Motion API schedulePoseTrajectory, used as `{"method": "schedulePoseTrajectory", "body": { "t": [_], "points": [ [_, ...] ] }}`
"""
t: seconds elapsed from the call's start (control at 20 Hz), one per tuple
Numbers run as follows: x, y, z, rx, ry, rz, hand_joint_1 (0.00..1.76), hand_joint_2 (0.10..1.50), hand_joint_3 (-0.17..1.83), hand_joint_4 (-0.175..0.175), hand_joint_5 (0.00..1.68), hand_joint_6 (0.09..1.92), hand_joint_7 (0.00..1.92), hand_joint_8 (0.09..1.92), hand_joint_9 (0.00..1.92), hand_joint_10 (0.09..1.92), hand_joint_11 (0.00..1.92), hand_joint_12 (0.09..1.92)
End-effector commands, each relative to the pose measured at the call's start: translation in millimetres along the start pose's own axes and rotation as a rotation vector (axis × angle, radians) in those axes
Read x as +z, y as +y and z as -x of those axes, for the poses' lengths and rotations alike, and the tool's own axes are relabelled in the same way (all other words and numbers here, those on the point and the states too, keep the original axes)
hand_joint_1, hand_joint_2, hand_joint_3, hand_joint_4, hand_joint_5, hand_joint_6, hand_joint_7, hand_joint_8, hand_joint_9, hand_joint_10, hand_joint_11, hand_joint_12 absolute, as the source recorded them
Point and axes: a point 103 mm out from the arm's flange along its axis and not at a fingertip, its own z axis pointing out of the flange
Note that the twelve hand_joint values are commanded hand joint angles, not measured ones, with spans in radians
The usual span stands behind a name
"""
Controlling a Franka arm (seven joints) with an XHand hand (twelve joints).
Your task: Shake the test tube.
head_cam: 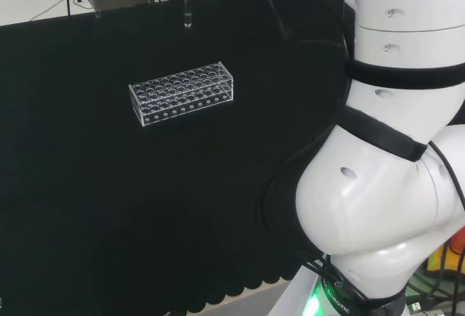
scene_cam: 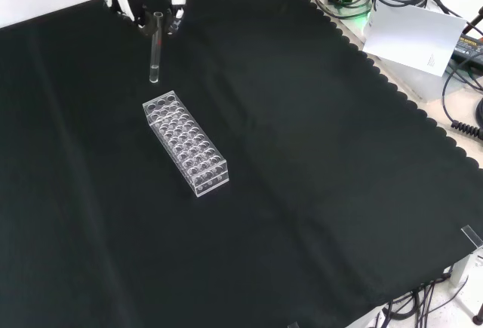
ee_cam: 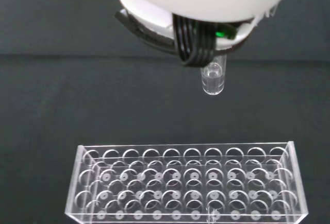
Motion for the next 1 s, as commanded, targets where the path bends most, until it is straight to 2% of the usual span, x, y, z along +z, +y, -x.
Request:
{"method": "schedulePoseTrajectory", "body": {
  "t": [0.05, 0.35, 0.6, 0.8, 1.0],
  "points": [
    [-3.1, -11.8, -27.0, -0.034, 0.065, 0.035, 1.44, 0.57, 0.71, -0.175, 1.34, 0.40, 1.45, 0.70, 1.54, 0.09, 0.89, 1.18],
    [-4.4, -14.4, -74.7, -0.107, 0.113, 0.051, 1.44, 0.56, 0.72, -0.175, 1.34, 0.40, 1.45, 0.70, 1.54, 0.09, 0.89, 1.18],
    [-7.6, -15.9, -98.9, -0.147, 0.114, 0.057, 1.44, 0.56, 0.72, -0.175, 1.34, 0.40, 1.45, 0.70, 1.54, 0.09, 0.89, 1.18],
    [-9.4, -17.2, -91.8, -0.123, 0.102, 0.059, 1.44, 0.56, 0.72, -0.175, 1.34, 0.40, 1.45, 0.70, 1.54, 0.09, 0.89, 1.18],
    [-7.3, -19.6, -54.2, -0.034, 0.073, 0.040, 1.44, 0.56, 0.72, -0.175, 1.34, 0.40, 1.45, 0.70, 1.54, 0.09, 0.90, 1.18]
  ]
}}
